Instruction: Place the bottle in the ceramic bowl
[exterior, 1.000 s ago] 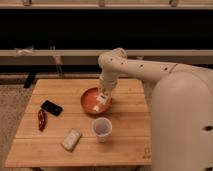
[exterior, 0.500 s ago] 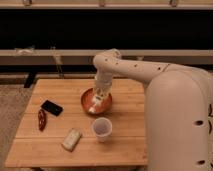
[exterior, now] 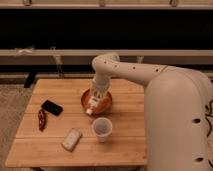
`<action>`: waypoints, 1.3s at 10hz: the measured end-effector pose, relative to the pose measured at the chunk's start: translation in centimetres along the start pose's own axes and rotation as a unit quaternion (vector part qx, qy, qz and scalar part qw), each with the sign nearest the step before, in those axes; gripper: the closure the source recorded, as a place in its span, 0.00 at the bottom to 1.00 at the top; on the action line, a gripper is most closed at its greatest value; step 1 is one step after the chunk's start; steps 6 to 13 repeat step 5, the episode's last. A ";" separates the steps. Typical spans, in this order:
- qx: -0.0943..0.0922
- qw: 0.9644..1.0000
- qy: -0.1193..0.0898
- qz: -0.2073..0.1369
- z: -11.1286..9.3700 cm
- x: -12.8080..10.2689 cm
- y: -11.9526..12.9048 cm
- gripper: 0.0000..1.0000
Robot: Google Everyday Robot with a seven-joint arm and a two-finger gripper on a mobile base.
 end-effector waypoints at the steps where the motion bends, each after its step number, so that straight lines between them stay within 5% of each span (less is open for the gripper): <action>1: 0.000 1.000 0.000 0.000 0.0 0.0 0.0 0.20; 13: 0.000 1.000 -0.001 -0.001 0.1 -0.1 -0.1 0.20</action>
